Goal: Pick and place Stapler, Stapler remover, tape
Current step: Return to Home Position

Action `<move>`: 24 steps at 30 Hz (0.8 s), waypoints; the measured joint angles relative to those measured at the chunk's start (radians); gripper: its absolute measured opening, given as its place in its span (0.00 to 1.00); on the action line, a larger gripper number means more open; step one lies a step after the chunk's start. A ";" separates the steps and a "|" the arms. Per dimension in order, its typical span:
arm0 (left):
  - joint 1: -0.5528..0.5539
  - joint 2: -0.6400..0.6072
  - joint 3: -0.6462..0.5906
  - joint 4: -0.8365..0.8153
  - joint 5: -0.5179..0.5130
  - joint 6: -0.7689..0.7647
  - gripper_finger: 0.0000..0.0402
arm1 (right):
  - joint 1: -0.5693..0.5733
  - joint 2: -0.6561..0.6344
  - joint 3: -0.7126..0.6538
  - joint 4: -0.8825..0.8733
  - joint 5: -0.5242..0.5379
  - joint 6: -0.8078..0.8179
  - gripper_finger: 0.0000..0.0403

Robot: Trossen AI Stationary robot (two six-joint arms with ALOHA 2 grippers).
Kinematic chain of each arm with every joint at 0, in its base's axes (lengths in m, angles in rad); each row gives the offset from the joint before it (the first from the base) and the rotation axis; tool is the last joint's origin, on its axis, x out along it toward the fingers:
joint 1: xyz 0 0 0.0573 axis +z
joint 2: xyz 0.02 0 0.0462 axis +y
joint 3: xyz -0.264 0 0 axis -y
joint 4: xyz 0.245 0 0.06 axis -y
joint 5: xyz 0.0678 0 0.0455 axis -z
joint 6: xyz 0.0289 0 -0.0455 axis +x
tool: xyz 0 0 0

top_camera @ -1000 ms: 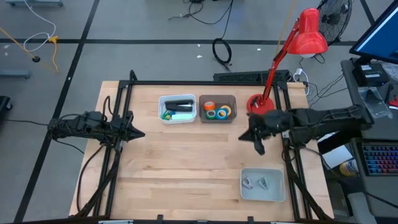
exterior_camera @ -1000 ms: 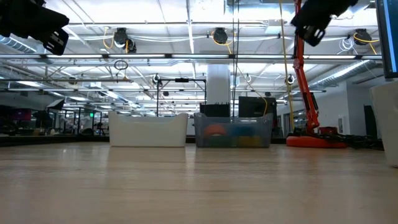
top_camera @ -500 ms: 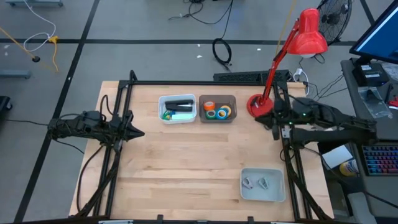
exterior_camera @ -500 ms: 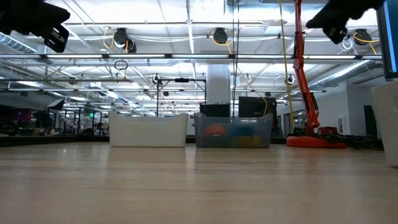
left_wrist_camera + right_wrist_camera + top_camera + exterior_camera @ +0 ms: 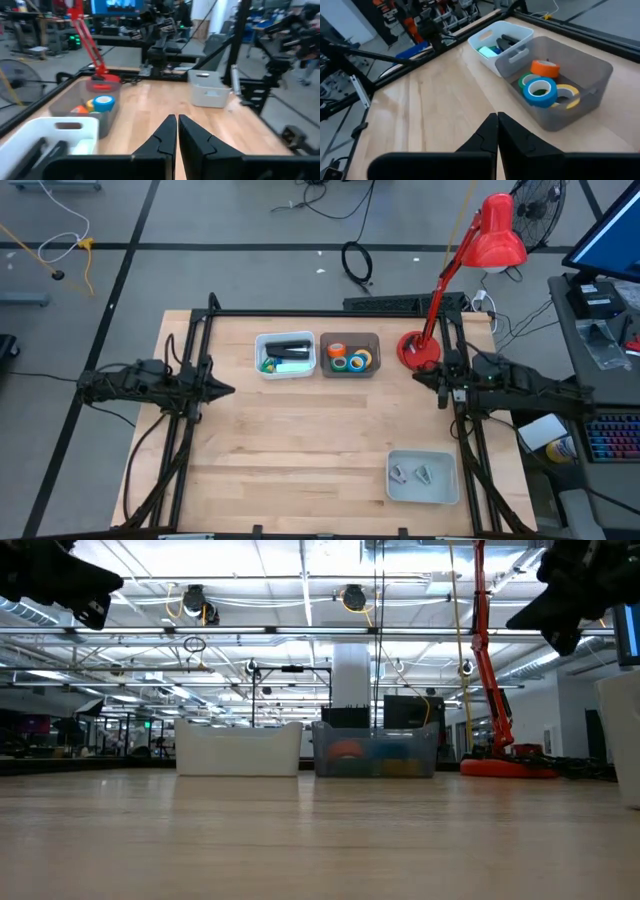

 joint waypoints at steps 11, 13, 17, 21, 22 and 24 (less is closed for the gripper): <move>0.000 0.000 -0.056 0.011 -0.011 0.032 0.05 | 0.000 -0.166 -0.097 0.007 0.059 0.021 0.00; 0.000 0.000 -0.077 0.034 -0.010 0.032 0.05 | 0.000 -0.186 -0.137 0.032 0.054 0.029 0.00; 0.000 0.000 -0.106 0.059 -0.010 0.033 0.05 | 0.000 -0.218 -0.230 0.117 0.025 0.054 0.00; 0.000 0.000 -0.113 0.069 -0.008 0.056 0.05 | 0.001 -0.237 -0.315 0.182 0.027 0.081 0.00; 0.000 0.000 -0.114 0.078 -0.008 0.069 0.05 | 0.001 -0.241 -0.332 0.194 0.025 0.085 0.00; 0.000 0.000 -0.113 0.084 -0.007 0.081 0.05 | 0.001 -0.244 -0.352 0.216 0.018 0.091 0.00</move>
